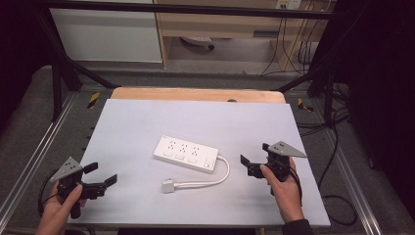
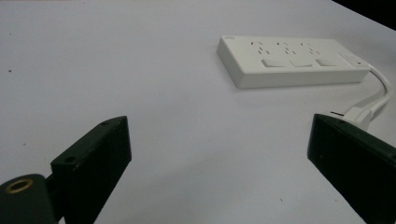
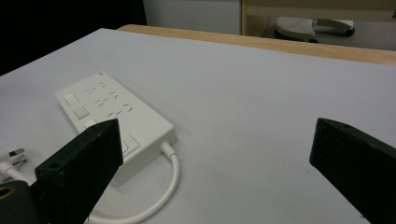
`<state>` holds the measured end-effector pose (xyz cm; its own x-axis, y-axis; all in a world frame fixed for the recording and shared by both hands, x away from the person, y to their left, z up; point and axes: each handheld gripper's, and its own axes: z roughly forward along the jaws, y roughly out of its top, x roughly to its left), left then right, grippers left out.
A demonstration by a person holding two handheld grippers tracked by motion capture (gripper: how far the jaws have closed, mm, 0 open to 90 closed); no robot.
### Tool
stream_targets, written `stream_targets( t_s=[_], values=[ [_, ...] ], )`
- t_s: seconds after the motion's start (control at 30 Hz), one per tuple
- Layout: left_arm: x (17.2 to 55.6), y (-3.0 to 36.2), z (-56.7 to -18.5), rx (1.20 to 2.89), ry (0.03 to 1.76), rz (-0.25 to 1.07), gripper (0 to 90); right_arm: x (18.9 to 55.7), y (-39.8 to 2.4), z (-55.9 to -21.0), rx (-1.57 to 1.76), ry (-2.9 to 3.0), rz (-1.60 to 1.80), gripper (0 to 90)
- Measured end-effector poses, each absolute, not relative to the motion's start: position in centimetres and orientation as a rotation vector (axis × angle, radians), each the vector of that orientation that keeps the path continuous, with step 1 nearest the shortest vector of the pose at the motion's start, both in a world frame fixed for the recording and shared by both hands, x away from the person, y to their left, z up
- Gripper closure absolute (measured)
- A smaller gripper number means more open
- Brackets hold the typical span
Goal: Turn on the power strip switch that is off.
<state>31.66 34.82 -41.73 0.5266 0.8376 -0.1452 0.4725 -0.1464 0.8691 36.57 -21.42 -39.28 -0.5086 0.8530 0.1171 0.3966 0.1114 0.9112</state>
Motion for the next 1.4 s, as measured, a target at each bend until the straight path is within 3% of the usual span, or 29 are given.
stream_targets(
  t_s=[1.4],
  values=[
    [31.7,34.8,-41.8,1.799,1.101,0.467,6.5,41.3,-16.6,-37.4,1.210,1.980,1.432,4.1]
  ],
)
